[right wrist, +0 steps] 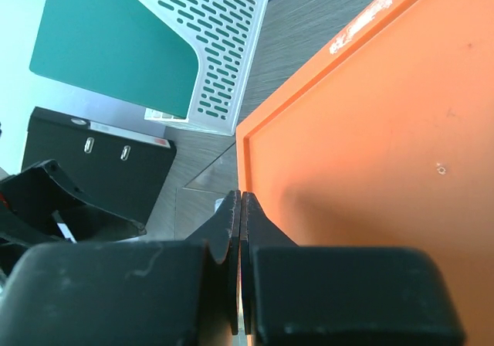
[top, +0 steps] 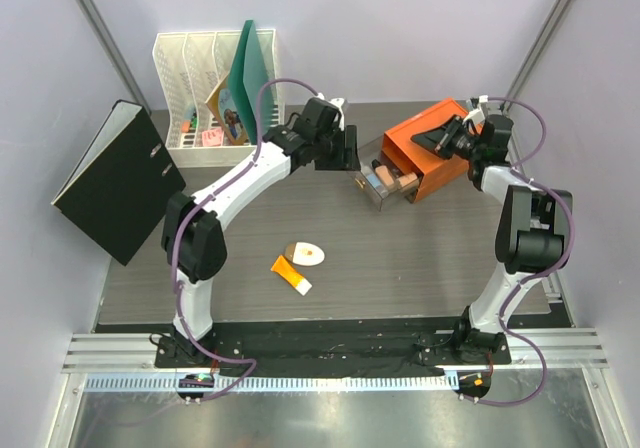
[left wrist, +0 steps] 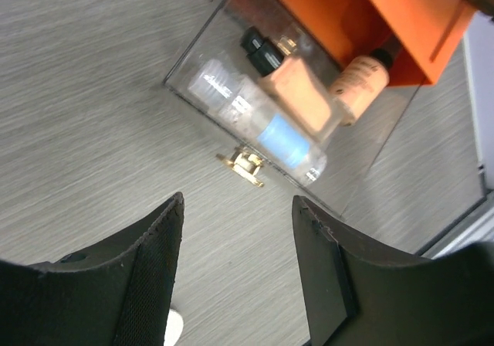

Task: Organize the makeup

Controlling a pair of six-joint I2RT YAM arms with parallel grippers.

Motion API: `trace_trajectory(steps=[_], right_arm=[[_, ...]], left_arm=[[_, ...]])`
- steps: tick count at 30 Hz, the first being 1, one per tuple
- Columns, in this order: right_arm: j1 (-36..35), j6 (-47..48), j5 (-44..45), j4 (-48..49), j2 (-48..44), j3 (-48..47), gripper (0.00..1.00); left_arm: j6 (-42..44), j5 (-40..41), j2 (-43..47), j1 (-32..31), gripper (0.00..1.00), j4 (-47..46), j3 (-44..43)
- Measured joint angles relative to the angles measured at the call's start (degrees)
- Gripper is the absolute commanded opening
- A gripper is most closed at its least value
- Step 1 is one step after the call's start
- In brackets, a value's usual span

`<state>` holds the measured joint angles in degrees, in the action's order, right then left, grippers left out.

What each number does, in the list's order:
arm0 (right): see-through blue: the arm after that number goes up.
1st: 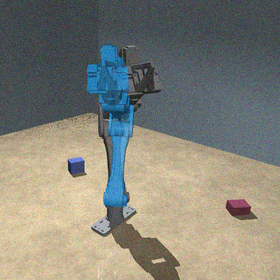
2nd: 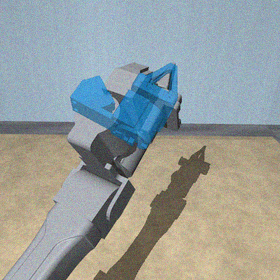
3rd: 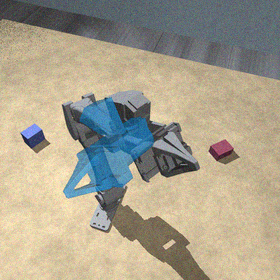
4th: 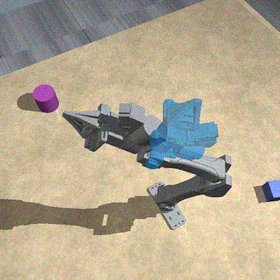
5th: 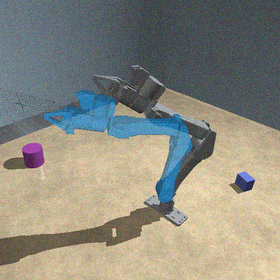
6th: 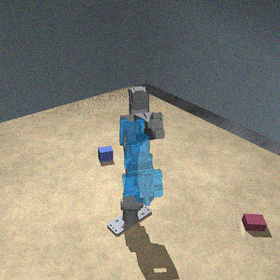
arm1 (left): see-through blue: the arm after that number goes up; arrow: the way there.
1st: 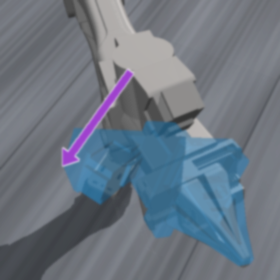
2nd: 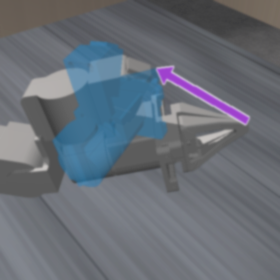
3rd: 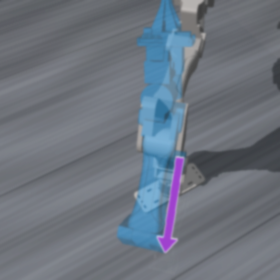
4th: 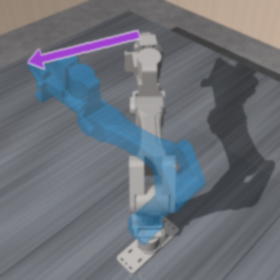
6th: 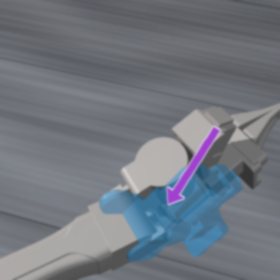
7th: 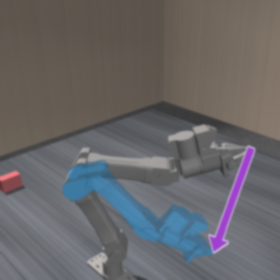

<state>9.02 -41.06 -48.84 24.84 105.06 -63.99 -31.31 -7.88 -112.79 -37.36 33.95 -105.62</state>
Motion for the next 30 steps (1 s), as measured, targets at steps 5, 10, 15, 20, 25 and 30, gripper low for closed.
trace_trajectory(steps=[5,10,15,20,25,30], right_arm=[[0.3,-1.5,-0.2,-2.7,1.3,-2.3,0.01],[1.7,-3.5,0.4,-3.6,3.4,-5.0,0.01],[2.7,-5.0,1.1,-3.4,4.4,-5.9,0.01],[3.0,-7.4,0.5,-3.7,5.9,-7.0,0.01],[3.1,-8.1,0.5,-8.7,7.8,-10.6,0.01],[3.3,-7.7,2.8,-14.1,9.7,-14.8,0.01]], left_arm=[[2.3,2.5,1.7,0.0,0.59,1.8,2.1],[4.0,4.9,6.2,0.5,0.59,3.2,7.3],[4.9,6.2,10.5,1.1,0.60,3.9,12.8],[5.3,6.8,11.8,1.2,0.60,4.8,16.4],[6.7,9.3,11.8,1.2,0.60,8.2,17.9],[7.9,11.8,12.4,1.2,0.61,10.5,19.2]])
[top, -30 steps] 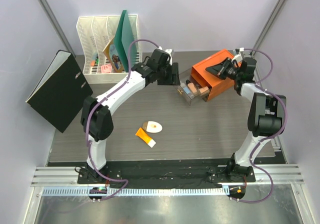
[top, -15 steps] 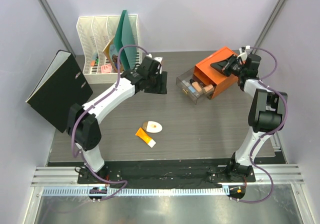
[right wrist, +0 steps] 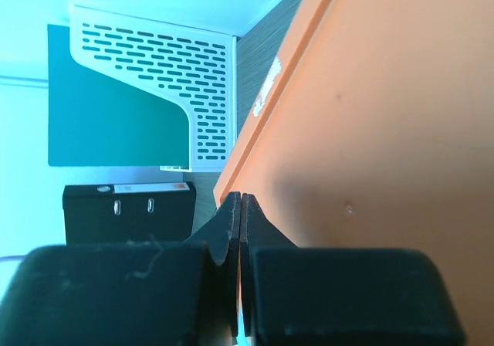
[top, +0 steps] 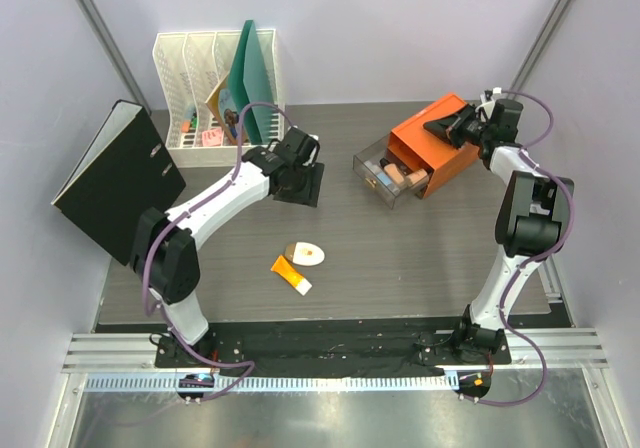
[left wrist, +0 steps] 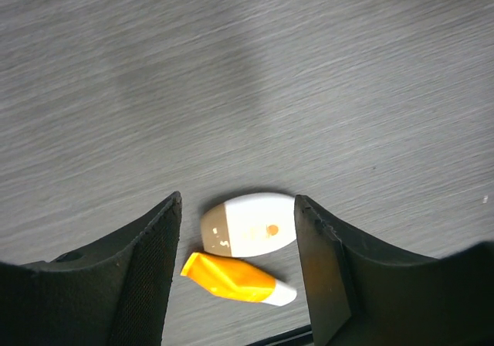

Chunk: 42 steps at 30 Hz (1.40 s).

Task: Organize the makeup

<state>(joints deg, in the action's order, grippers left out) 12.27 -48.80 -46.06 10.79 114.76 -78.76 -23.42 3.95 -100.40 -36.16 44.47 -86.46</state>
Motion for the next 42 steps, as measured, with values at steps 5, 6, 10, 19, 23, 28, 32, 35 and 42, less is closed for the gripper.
trace_trajectory(steps=[5,6,10,19,23,28,32,35,42], right_arm=[[0.0,0.1,1.7,-3.4,0.0,-1.0,0.01],[0.0,0.2,1.9,-4.0,0.0,-1.1,0.01],[0.0,0.7,2.4,-5.5,0.0,-1.3,0.01],[0.0,0.9,2.7,-6.3,0.1,-1.6,0.01],[0.0,0.8,2.5,-6.9,0.4,-2.1,0.01],[0.0,0.9,2.4,-7.5,0.5,-2.5,0.01],[0.0,0.9,2.3,-7.7,0.5,-2.5,0.01],[0.0,1.2,2.1,-7.7,0.6,-2.6,0.01],[0.0,1.5,1.8,-7.8,0.7,-2.7,0.01]], left_arm=[[-0.1,1.3,1.3,0.2,0.61,1.7,1.7],[-0.1,1.4,1.8,0.2,0.61,1.7,2.5],[-0.1,1.6,3.8,0.2,0.61,2.4,6.0],[1.9,-2.3,3.6,0.2,0.66,4.2,9.8],[4.8,-5.2,2.2,-0.2,0.69,4.1,11.2],[7.6,-11.5,-3.6,-0.2,0.84,4.3,11.7],[9.1,-16.1,-9.9,-0.5,0.85,5.1,10.9],[10.4,-17.1,-10.1,-0.6,0.85,5.4,9.3],[13.5,-17.2,-12.3,-1.0,0.75,5.7,6.3]])
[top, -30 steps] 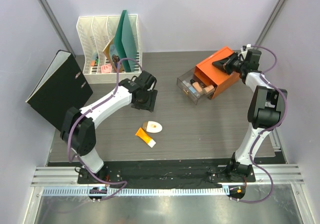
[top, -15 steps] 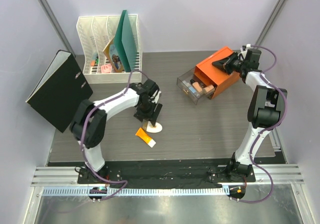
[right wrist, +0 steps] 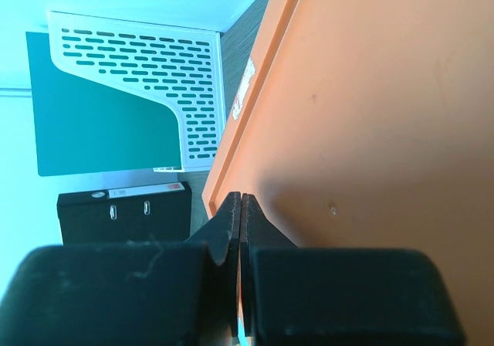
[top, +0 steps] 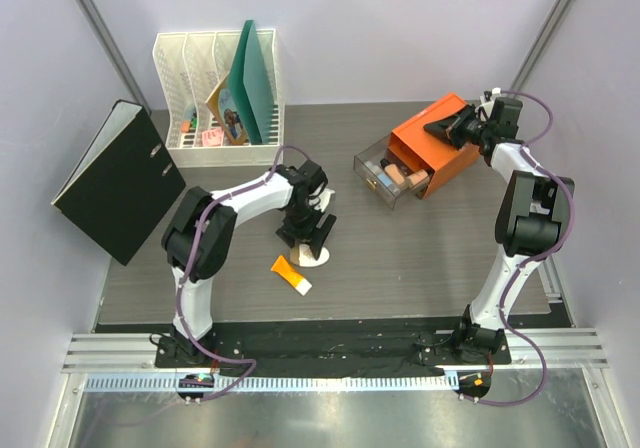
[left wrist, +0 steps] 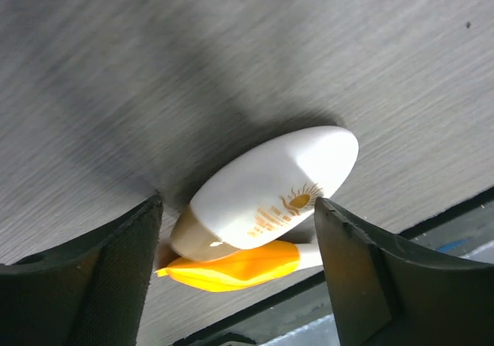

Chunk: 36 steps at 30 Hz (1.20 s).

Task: Organize the makeup

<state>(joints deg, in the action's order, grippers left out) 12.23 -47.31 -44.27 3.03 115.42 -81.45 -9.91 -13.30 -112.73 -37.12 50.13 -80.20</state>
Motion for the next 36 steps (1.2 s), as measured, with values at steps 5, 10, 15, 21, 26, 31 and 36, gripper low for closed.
trace_trajectory(steps=[5,10,15,21,26,31,36], right_arm=[[0.0,0.0,0.0,-0.3,0.1,-0.3,0.01],[0.0,0.0,-0.4,-0.6,0.5,-0.7,0.01],[-0.1,-0.1,-0.6,-0.9,0.6,-1.0,0.01],[-0.1,-0.2,-0.7,-1.5,0.9,-1.5,0.01],[-0.1,-0.3,-0.7,-1.9,1.0,-1.7,0.01],[-0.1,-0.5,-0.8,-2.0,1.1,-1.9,0.01],[-0.1,-0.7,-0.8,-2.0,1.1,-1.9,0.01]], left_arm=[[0.9,-2.8,-0.5,-0.2,0.72,0.4,0.0],[1.5,-5.6,-0.9,-0.4,0.65,0.5,0.0],[2.7,-6.6,-2.7,-1.5,0.45,2.5,-1.7],[3.3,-10.6,-3.6,-2.8,0.22,4.9,-3.8],[2.8,-12.7,-4.0,-3.0,0.22,5.6,-5.3],[2.6,-12.5,-4.5,-3.0,0.18,5.7,-6.3],[2.5,-10.6,-4.8,-3.0,0.13,5.5,-8.4]])
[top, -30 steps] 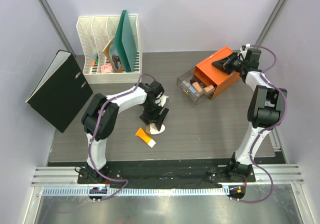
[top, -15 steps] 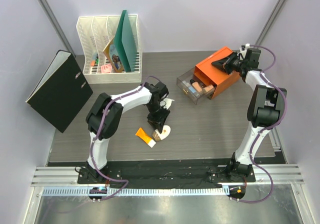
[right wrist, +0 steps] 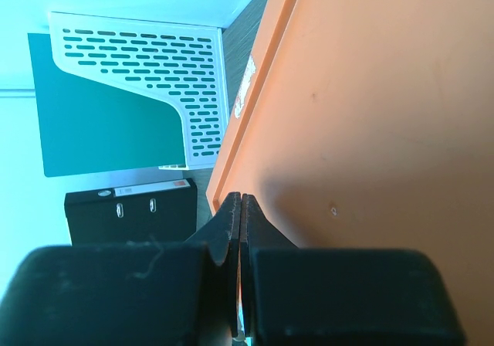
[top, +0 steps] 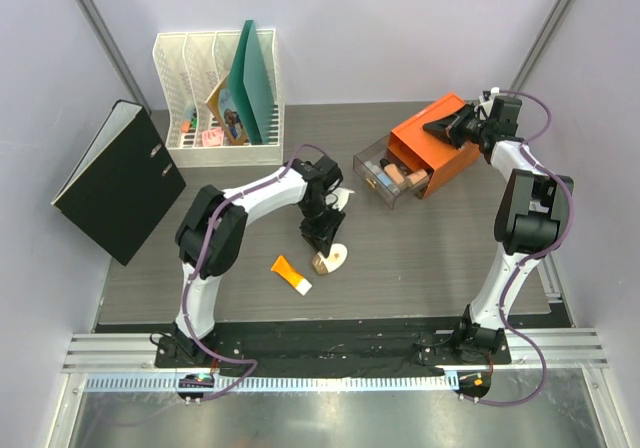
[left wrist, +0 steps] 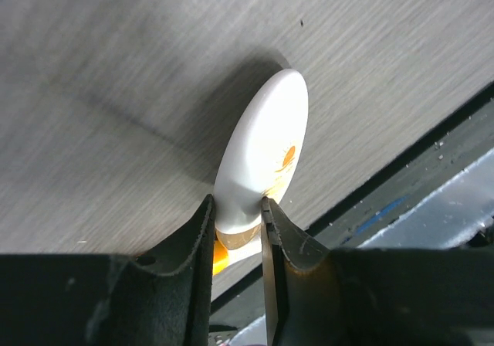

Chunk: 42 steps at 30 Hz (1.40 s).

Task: Organize the makeup

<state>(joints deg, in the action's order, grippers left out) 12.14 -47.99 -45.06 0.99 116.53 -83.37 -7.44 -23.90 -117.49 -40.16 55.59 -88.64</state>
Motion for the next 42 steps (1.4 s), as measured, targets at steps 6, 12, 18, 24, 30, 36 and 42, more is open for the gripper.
trace_trajectory(steps=[6,12,18,24,30,36,42], right_arm=[[0.0,0.0,0.0,0.0,0.0,0.0,0.01],[0.0,0.0,0.0,0.0,0.0,0.1,0.01],[0.0,0.0,0.2,0.2,-0.2,0.3,0.01],[0.0,0.2,0.5,0.8,-0.5,0.8,0.01],[0.0,0.6,0.8,1.1,-0.9,1.3,0.01],[0.0,1.0,0.8,1.4,-1.2,1.8,0.01],[0.0,1.2,0.8,1.6,-1.2,1.8,0.01]], left_arm=[[-0.1,2.5,0.0,1.0,0.02,-0.7,-1.3],[-0.9,4.7,0.9,4.7,0.00,-0.7,-1.4],[-2.3,7.6,1.7,7.7,0.00,-0.7,-5.9],[-4.2,8.1,1.9,8.2,0.00,-0.6,-14.7],[-4.5,7.9,2.1,8.0,0.64,-0.5,-18.3],[-5.6,7.5,2.2,8.0,0.75,-1.1,-13.1],[-6.6,3.8,2.3,9.1,0.76,-5.2,-2.1]])
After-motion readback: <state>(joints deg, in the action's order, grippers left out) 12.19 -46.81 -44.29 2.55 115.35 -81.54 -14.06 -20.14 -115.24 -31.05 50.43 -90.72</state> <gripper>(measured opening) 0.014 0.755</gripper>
